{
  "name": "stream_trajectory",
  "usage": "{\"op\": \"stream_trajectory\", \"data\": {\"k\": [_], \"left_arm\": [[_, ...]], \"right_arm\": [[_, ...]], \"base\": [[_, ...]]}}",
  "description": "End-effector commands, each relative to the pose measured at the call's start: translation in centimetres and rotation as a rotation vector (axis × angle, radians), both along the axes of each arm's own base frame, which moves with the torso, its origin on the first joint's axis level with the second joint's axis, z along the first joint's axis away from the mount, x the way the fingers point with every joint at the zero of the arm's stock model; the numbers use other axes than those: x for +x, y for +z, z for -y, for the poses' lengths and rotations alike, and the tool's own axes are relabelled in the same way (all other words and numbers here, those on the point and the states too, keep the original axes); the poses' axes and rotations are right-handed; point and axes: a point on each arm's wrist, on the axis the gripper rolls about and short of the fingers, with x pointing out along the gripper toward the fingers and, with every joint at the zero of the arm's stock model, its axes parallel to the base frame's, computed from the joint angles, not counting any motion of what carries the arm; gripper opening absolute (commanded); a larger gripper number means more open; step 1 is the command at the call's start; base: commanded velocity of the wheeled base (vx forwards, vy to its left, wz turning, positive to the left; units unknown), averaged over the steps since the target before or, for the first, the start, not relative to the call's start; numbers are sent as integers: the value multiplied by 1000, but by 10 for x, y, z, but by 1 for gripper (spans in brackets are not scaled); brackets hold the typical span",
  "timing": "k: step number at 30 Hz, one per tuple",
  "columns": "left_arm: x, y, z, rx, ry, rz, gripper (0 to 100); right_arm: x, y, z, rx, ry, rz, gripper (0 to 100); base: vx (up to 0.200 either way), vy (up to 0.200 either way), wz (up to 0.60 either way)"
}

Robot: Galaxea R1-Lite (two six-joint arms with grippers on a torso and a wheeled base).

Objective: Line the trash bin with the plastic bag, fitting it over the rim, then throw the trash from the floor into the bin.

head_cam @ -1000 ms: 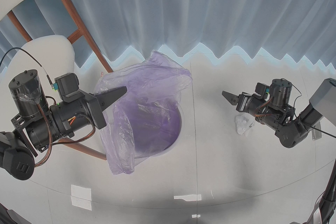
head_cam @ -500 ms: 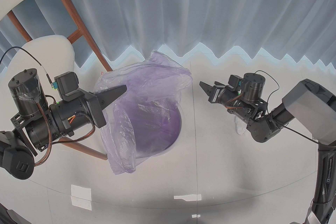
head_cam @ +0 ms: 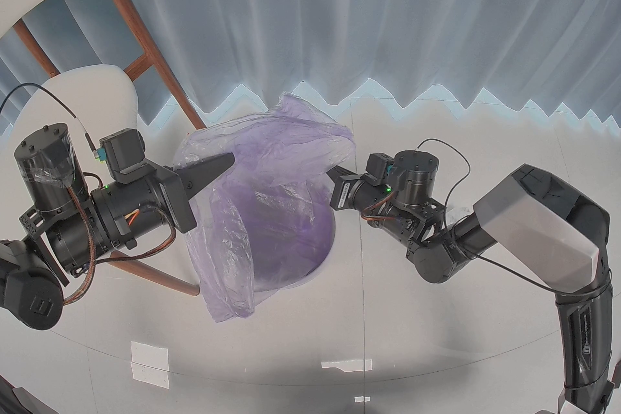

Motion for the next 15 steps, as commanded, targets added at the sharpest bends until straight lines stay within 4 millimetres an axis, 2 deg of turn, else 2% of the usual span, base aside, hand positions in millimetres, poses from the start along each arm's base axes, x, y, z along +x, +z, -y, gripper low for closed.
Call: {"op": "stream_trajectory", "data": {"k": [1, 6, 15], "left_arm": [[1, 1, 0, -2, -2, 4, 0], [1, 1, 0, -2, -5, 5, 0], [-1, 0, 0, 0, -5, 3, 0]], "right_arm": [[-8, -2, -16, 4, 41, 0, 0], [-17, -1, -29, 10, 75, -3, 0], [-33, -3, -66, 42, 149, -6, 0]], "base": [[0, 0, 0], [0, 0, 0], [0, 0, 0]]}}
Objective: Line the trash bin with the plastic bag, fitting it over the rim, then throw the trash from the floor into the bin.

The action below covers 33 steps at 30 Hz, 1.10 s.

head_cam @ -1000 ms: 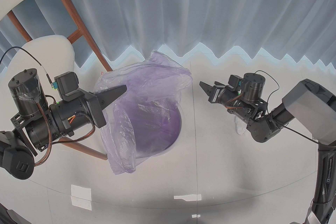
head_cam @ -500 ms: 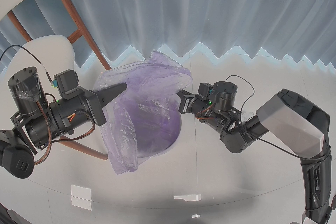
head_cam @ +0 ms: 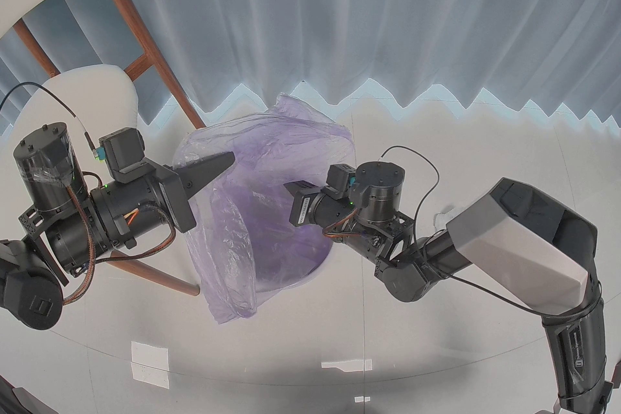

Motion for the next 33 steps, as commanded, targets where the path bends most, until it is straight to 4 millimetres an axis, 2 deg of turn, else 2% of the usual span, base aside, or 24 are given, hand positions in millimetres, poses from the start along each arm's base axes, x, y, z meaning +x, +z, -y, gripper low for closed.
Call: {"op": "stream_trajectory", "data": {"k": [1, 6, 13, 23, 28, 31, 33], "left_arm": [[-1, -1, 0, 1, 0, -3, 0], [-3, 0, -1, 0, 0, 0, 0], [-3, -1, -1, 1, 0, -4, 0], [-5, -6, -2, 9, 2, -23, 0], [-5, -7, -2, 24, 2, -15, 0], [-5, -8, -2, 26, 0, -16, 0], [-3, -8, -1, 26, -3, -16, 0]], "right_arm": [[-10, -2, -18, 0, 40, -7, 0], [-25, -3, -35, -1, 83, -28, 0], [-49, -15, -58, -15, 119, -48, 0], [-77, -23, -82, -15, 173, -76, 0], [-75, -28, -78, -16, 141, -78, 0], [-62, -29, -56, -28, 79, -90, 0], [-60, -20, -40, -32, 54, -97, 0]], "base": [[0, 0, 0], [0, 0, 0], [0, 0, 0], [0, 0, 0], [0, 0, 0], [0, 0, 0], [0, 0, 0]]}}
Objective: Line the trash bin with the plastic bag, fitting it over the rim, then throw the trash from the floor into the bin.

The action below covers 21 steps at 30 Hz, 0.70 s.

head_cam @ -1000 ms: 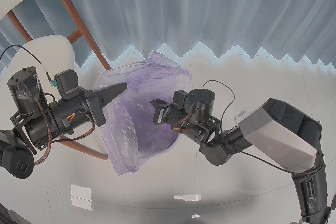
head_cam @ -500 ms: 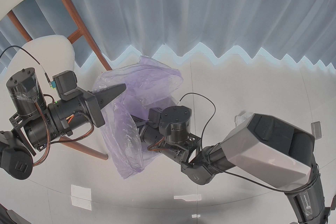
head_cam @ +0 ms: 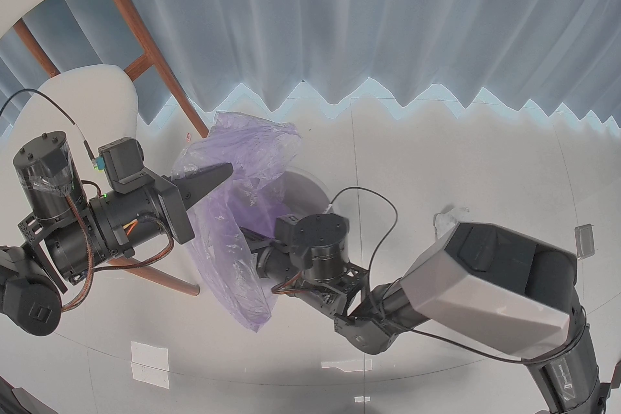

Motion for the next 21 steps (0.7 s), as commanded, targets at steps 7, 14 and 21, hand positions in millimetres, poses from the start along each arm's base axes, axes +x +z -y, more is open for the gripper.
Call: {"op": "stream_trajectory", "data": {"k": [7, 14, 21], "left_arm": [[9, -4, 6, 31, -71, 14, 0], [2, -11, 20, 62, -257, 29, 0], [0, -17, 22, 55, -385, 43, 0]], "right_arm": [[-7, 56, 96, 20, -142, -84, 0], [-35, 73, 150, 65, -214, -182, 0], [-68, 81, 176, 225, -232, -305, 0]], "base": [[0, 0, 0], [0, 0, 0], [0, 0, 0]]}}
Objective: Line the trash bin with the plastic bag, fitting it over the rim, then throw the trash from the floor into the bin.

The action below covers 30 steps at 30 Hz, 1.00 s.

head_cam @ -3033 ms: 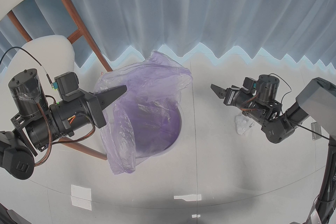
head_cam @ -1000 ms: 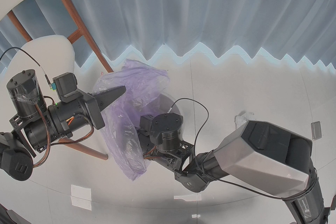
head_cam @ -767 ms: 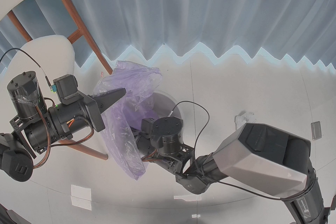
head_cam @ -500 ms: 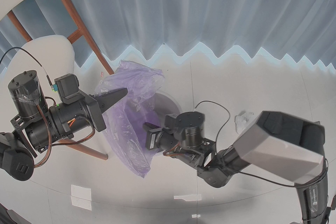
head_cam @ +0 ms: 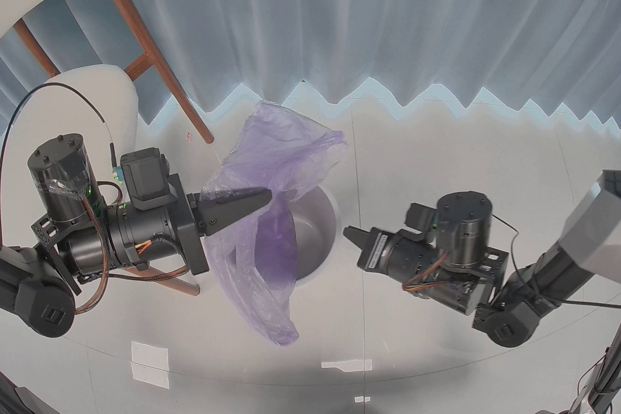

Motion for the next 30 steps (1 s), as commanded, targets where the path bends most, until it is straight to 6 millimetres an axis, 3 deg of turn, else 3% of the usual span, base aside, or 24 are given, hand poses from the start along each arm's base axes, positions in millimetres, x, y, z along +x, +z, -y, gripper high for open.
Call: {"op": "stream_trajectory", "data": {"k": [1, 4, 5, 14, 20, 30], "left_arm": [[-2, -11, 5, 12, -89, -14, 0], [-6, -16, 4, 15, -136, -23, 0], [-7, -17, 4, 14, -146, -20, 0], [-8, -17, 3, 13, -141, -20, 0], [-9, -16, 3, 11, -143, -13, 0], [-9, -16, 3, 11, -143, -11, 0]], "right_arm": [[-26, 29, 28, 128, -33, 10, 0], [-31, 25, 30, 194, -39, -18, 0], [-36, 19, 32, 217, -40, -51, 100], [-44, 13, 22, 379, -93, -178, 100], [-28, -8, 9, 360, -173, -201, 100], [-5, 4, -13, 447, -163, -160, 100]], "base": [[0, 0, 0], [0, 0, 0], [0, 0, 0], [0, 0, 0], [0, 0, 0], [0, 0, 0]]}}
